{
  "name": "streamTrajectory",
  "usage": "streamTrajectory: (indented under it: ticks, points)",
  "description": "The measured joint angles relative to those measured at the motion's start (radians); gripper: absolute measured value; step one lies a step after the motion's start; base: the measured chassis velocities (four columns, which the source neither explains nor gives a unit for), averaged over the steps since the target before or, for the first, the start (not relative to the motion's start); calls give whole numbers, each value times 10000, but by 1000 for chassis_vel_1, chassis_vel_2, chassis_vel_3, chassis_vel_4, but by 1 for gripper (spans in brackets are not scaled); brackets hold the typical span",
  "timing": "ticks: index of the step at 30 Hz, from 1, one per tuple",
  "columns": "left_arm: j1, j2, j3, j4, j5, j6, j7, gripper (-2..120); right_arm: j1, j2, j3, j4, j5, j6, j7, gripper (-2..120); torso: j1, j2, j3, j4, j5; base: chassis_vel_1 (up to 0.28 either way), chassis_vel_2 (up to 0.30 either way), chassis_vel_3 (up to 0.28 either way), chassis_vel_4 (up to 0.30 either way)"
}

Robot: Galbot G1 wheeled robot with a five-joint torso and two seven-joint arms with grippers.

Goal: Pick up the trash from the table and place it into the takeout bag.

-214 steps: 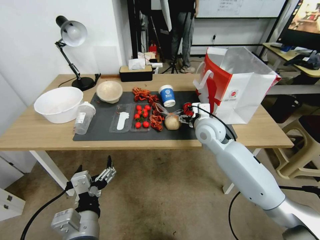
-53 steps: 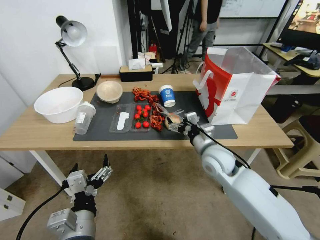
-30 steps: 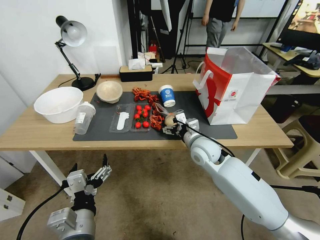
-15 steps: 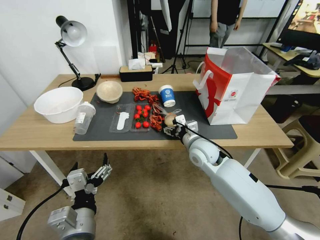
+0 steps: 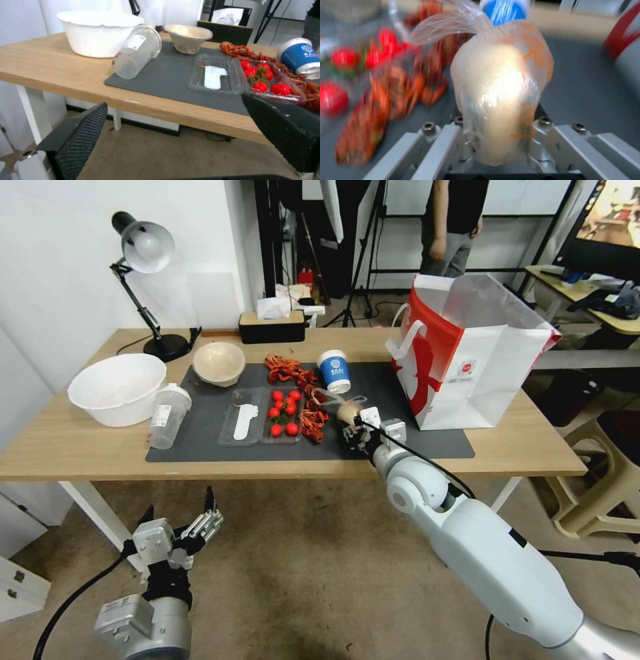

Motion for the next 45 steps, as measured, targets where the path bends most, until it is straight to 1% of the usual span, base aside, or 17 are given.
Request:
streamTrajectory:
  ticks: [2,5,6,8,9,12,21,24,26,30,31,35,36,39,40,43,45]
  points:
    - [7,1,0,-21,3,0,0,100,17,-206,139,296,-159,112,-148,14,0,0,0,0,3,0,0,0,0]
    - [37,9,-6,-88,21,-5,-6,100,511,-1319,871,1270,-233,418,-545,10,-1,1,0,-5,-3,0,0,0,0]
    - [37,9,-6,-88,21,-5,-6,100,511,-1319,871,1270,-233,418,-545,10,-1,1,0,-5,-3,0,0,0,0]
    - [53,-17,7,-111,45,-10,-6,100,1160,-2131,1235,1647,155,512,-560,10,0,0,0,-2,1,0,0,0,0]
    - [53,-17,7,-111,45,-10,-6,100,1160,-2131,1235,1647,155,512,-560,10,0,0,0,-2,1,0,0,0,0]
    - [59,-59,57,-115,95,-27,-7,100,2363,-3021,1536,1623,1029,363,-105,10,0,1,-1,-2,-1,0,0,0,0]
    - [95,-58,71,-143,117,-93,-7,100,3758,-3398,1559,563,2194,-149,1120,10,0,0,0,0,0,0,0,0,0]
    - [150,-27,60,-193,127,-140,-6,100,3742,-3549,1598,131,2147,-410,884,25,0,0,0,-2,3,0,0,0,0]
    - [152,-13,59,-199,127,-140,-4,100,3728,-3582,1622,51,2199,-513,811,28,0,0,0,-4,3,0,0,0,0]
    - [151,-4,61,-229,135,-140,-3,100,3723,-3638,1667,-133,2385,-773,813,45,0,0,0,-1,-1,0,0,0,0]
    - [151,-4,61,-229,135,-140,-3,100,3723,-3638,1667,-133,2385,-773,813,45,0,0,0,-1,-1,0,0,0,0]
    - [154,-6,61,-267,147,-126,-3,100,3749,-3685,1671,-153,2406,-846,844,64,0,0,0,-2,-1,0,0,0,0]
    - [154,-6,61,-267,147,-126,-3,100,3749,-3685,1671,-153,2406,-846,844,64,0,0,0,-2,-1,0,0,0,0]
    - [185,1,58,-312,151,-110,-3,100,3808,-3686,1670,-181,2434,-903,876,79,0,0,0,-1,-2,0,0,0,0]
    - [185,1,58,-312,151,-110,-3,100,3808,-3686,1670,-181,2434,-903,876,79,0,0,0,-1,-2,0,0,0,0]
    - [250,-1,58,-362,167,-97,-3,100,3807,-3644,1636,-180,2507,-976,924,93,0,0,0,-1,-2,0,0,0,0]
    - [266,-2,58,-380,171,-95,-3,100,3792,-3625,1629,-177,2520,-995,933,97,0,0,0,-1,-2,0,0,0,0]
